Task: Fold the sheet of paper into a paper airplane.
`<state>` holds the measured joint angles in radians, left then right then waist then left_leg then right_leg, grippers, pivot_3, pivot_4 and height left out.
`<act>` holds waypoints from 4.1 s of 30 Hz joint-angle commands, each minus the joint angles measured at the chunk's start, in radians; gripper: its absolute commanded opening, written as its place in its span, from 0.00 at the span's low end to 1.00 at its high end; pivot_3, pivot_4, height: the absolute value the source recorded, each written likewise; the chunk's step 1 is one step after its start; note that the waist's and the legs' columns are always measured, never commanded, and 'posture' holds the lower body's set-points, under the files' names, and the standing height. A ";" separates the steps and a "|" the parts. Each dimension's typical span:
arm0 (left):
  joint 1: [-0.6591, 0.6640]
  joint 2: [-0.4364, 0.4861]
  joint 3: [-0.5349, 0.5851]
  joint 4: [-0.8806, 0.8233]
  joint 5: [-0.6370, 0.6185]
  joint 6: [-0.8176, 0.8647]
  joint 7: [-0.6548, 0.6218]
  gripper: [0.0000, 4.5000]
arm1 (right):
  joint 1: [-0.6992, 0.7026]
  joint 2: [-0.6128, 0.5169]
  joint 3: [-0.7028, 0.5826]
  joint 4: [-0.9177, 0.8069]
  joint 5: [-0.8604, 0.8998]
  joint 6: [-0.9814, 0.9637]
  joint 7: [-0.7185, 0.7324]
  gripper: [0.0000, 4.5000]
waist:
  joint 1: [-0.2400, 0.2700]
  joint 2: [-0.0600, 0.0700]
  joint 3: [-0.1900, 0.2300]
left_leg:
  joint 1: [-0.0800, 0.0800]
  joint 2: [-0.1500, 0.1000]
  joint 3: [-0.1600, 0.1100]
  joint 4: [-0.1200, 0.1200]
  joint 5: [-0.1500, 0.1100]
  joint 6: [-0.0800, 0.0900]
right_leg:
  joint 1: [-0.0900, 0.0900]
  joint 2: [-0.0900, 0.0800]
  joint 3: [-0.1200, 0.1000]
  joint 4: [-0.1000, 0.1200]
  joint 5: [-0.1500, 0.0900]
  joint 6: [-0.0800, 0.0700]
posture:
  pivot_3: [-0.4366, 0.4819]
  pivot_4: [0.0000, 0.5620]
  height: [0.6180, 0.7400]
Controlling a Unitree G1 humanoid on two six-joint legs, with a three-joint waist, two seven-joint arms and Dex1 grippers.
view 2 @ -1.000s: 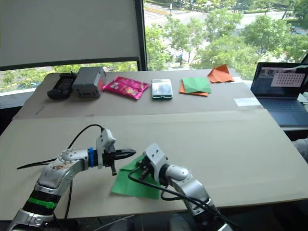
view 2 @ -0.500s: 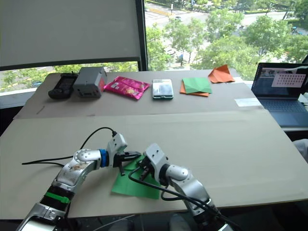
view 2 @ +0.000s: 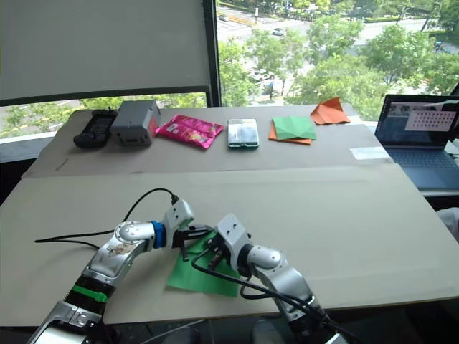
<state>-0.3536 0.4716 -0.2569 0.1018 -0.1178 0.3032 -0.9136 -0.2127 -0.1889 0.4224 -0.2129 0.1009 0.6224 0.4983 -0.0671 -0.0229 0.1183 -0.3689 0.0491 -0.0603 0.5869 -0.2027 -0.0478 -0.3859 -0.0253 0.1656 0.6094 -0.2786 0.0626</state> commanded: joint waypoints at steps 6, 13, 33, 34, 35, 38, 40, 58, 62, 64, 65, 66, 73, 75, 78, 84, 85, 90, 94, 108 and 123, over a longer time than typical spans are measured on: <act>0.042 0.083 -0.105 -0.006 0.120 -0.119 -0.058 0.01 | 0.007 -0.001 -0.001 -0.003 -0.003 0.050 -0.011 0.00 | -0.003 0.001 -0.005 | 0.000 0.000 0.000 0.000 0.000 0.000 | 0.000 0.000 0.000 0.000 0.000 0.000 | 0.48 0.27 1.00; 0.092 0.155 -0.088 -0.024 0.133 -0.152 -0.063 0.01 | 0.008 0.004 -0.005 -0.004 -0.001 0.057 -0.015 0.00 | -0.004 0.002 -0.008 | 0.000 0.000 0.000 -0.001 0.000 0.000 | -0.001 0.000 0.000 0.000 0.000 -0.001 | 0.48 0.27 1.00; 0.333 0.333 -0.005 -0.251 0.036 -0.128 -0.139 0.01 | 0.010 0.012 0.000 0.006 0.000 0.058 -0.015 0.00 | -0.009 0.004 -0.007 | 0.002 0.002 0.001 -0.007 0.000 0.000 | -0.003 0.000 0.000 0.000 -0.002 -0.003 | 0.48 0.27 1.00; 0.344 0.341 0.002 -0.253 0.030 -0.120 -0.143 0.01 | 0.010 0.012 0.000 0.007 0.000 0.058 -0.016 0.00 | -0.009 0.004 -0.007 | 0.002 0.002 0.001 -0.007 0.000 0.000 | -0.003 0.000 0.000 0.000 -0.002 -0.003 | 0.48 0.27 1.00; 0.352 0.349 0.005 -0.251 0.031 -0.122 -0.146 0.01 | 0.009 0.013 0.000 0.008 0.000 0.058 -0.016 0.00 | -0.009 0.004 -0.007 | 0.002 0.002 0.001 -0.007 0.000 0.000 | -0.003 0.000 0.000 0.000 -0.002 -0.003 | 0.48 0.27 1.00; 0.367 0.369 0.009 -0.246 0.041 -0.137 -0.149 0.01 | 0.008 0.014 0.000 0.010 -0.001 0.056 -0.016 0.00 | -0.010 0.005 -0.006 | 0.003 0.002 0.001 -0.008 0.000 0.000 | -0.003 -0.001 0.000 0.000 -0.002 -0.003 | 0.48 0.27 1.00; 0.373 0.378 0.010 -0.243 0.046 -0.147 -0.148 0.01 | 0.008 0.016 -0.001 0.012 -0.001 0.054 -0.017 0.00 | -0.012 0.005 -0.006 | 0.003 0.002 0.001 -0.009 0.000 0.000 | -0.004 0.000 0.000 0.000 -0.002 -0.004 | 0.48 0.27 1.00; 0.207 0.321 0.165 -0.257 -0.271 0.148 -0.212 0.01 | 0.008 0.027 0.003 0.025 -0.005 0.046 -0.020 0.00 | -0.028 -0.002 -0.001 | 0.003 0.002 0.001 -0.012 0.000 -0.001 | -0.005 0.000 0.000 0.000 -0.003 -0.004 | 0.48 0.27 1.00; 0.158 0.312 0.156 -0.229 -0.263 0.157 -0.221 0.01 | 0.007 0.025 0.005 0.027 -0.005 0.046 -0.020 0.00 | -0.029 -0.002 -0.001 | 0.003 0.002 0.001 -0.012 0.000 0.000 | -0.005 0.000 0.000 0.000 -0.002 -0.004 | 0.48 0.27 1.00; 0.125 0.288 0.140 -0.206 -0.248 0.149 -0.212 0.01 | 0.008 0.024 0.004 0.026 -0.005 0.048 -0.020 0.00 | -0.029 -0.002 -0.001 | 0.003 0.002 0.001 -0.012 0.000 0.000 | -0.004 0.000 0.000 0.000 -0.002 -0.004 | 0.48 0.27 1.00; 0.107 0.270 0.127 -0.190 -0.233 0.138 -0.204 0.01 | 0.008 0.024 0.004 0.027 -0.005 0.048 -0.020 0.00 | -0.028 -0.003 -0.001 | 0.003 0.001 0.001 -0.012 0.000 0.000 | -0.004 0.000 0.000 0.000 -0.002 -0.004 | 0.48 0.27 1.00; 0.089 0.251 0.114 -0.173 -0.216 0.127 -0.194 0.01 | 0.009 0.023 0.004 0.026 -0.005 0.048 -0.020 0.00 | -0.027 -0.003 -0.001 | 0.003 0.001 0.001 -0.012 0.000 0.000 | -0.004 0.000 0.000 0.000 -0.002 -0.004 | 0.48 0.27 1.00; -0.031 0.122 0.045 -0.041 -0.136 0.062 -0.155 0.01 | 0.008 0.024 0.008 0.031 -0.006 0.049 -0.020 0.00 | -0.025 -0.005 -0.004 | 0.002 0.001 0.000 -0.010 0.000 0.000 | -0.002 0.000 0.000 0.000 -0.002 -0.003 | 0.48 0.27 1.00; -0.044 0.107 0.036 -0.007 -0.116 0.037 -0.150 0.01 | 0.007 0.024 0.008 0.031 -0.006 0.050 -0.021 0.00 | -0.027 -0.004 -0.005 | 0.002 0.001 0.000 -0.010 0.000 0.000 | -0.002 0.001 0.000 0.000 -0.002 -0.003 | 0.48 0.27 1.00; -0.053 0.093 0.022 0.038 -0.083 0.005 -0.148 0.01 | 0.006 0.023 0.005 0.028 -0.006 0.053 -0.023 0.00 | -0.028 -0.003 -0.005 | 0.002 0.001 0.000 -0.010 0.000 0.000 | -0.002 0.001 0.000 0.001 -0.001 -0.002 | 0.48 0.27 1.00; -0.038 0.082 0.000 0.065 -0.044 -0.036 -0.160 0.01 | 0.010 0.022 0.003 0.022 -0.004 0.059 -0.026 0.00 | -0.025 -0.003 -0.005 | 0.002 0.000 -0.001 -0.008 0.000 0.000 | -0.002 0.001 0.000 0.001 -0.001 -0.002 | 0.48 0.27 1.00; -0.035 0.078 0.001 0.062 -0.047 -0.032 -0.162 0.01 | 0.010 0.023 0.002 0.022 -0.004 0.059 -0.027 0.00 | -0.025 -0.003 -0.005 | 0.002 0.000 -0.001 -0.008 0.000 0.000 | -0.001 0.001 0.000 0.001 -0.001 -0.002 | 0.48 0.27 1.00; -0.018 0.087 -0.009 0.068 -0.020 -0.041 -0.166 0.01 | 0.009 0.024 0.002 0.022 -0.004 0.062 -0.029 0.00 | -0.024 -0.003 -0.006 | 0.002 0.000 0.000 -0.008 0.000 0.000 | -0.001 0.001 0.000 0.001 -0.001 -0.002 | 0.48 0.27 1.00; 0.005 0.120 -0.044 0.068 0.034 -0.107 -0.185 0.01 | 0.010 0.025 0.003 0.021 -0.003 0.065 -0.029 0.00 | -0.025 -0.003 -0.007 | 0.002 0.000 -0.001 -0.007 0.000 0.000 | -0.001 0.001 0.000 0.001 -0.001 -0.002 | 0.48 0.27 1.00; 0.081 0.199 -0.053 -0.034 0.034 -0.155 -0.260 0.01 | 0.017 0.026 0.003 0.021 -0.004 0.070 -0.035 0.00 | -0.025 -0.001 -0.009 | 0.002 0.001 0.000 -0.008 0.000 0.000 | -0.001 0.001 0.000 0.001 -0.001 -0.002 | 0.48 0.27 1.00; 0.175 0.281 -0.011 -0.057 0.021 -0.147 -0.268 0.01 | 0.016 0.031 0.004 0.023 -0.006 0.072 -0.037 0.00 | -0.030 0.000 -0.010 | 0.004 0.001 0.000 -0.010 0.000 0.000 | -0.002 0.001 0.000 0.001 -0.002 -0.003 | 0.48 0.27 1.00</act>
<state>-0.2220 0.7247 -0.2416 0.0134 -0.1246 0.1295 -1.1685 -0.2121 -0.1498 0.4222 -0.2078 0.1014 0.6644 0.4708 -0.0974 -0.0228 0.1084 -0.3649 0.0502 -0.0607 0.5773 -0.2027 -0.0475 -0.3875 -0.0247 0.1658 0.6103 -0.2807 0.0591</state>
